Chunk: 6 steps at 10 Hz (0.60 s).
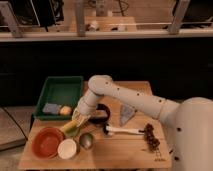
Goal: Place banana in plastic cup
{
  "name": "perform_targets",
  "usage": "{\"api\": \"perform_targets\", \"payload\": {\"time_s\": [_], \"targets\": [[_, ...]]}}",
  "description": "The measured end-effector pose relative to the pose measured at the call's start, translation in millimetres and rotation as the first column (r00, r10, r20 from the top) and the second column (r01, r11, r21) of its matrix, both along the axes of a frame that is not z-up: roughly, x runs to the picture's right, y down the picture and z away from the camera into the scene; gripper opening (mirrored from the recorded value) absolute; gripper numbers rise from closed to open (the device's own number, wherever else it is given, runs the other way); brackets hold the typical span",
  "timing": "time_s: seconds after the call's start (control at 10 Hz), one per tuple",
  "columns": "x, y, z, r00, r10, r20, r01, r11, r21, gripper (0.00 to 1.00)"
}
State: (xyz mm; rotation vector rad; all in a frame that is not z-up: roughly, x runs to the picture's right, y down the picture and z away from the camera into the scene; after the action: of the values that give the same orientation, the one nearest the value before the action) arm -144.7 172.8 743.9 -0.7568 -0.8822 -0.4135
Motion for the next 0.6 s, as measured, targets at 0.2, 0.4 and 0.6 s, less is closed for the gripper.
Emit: {"api": "perform_targets", "payload": {"time_s": [0.2, 0.4, 0.6], "targets": [[-13, -5, -4.6, 1.000, -0.013, 0.028, 0.013, 0.9999, 0.008, 0.03], [-30, -9, -10.2, 0.998, -0.024, 0.059, 0.024, 0.9996, 0.013, 0.00], [-42, -11, -17.2, 0.993, -0.014, 0.119, 0.014, 0.9999, 0.002, 0.00]]}}
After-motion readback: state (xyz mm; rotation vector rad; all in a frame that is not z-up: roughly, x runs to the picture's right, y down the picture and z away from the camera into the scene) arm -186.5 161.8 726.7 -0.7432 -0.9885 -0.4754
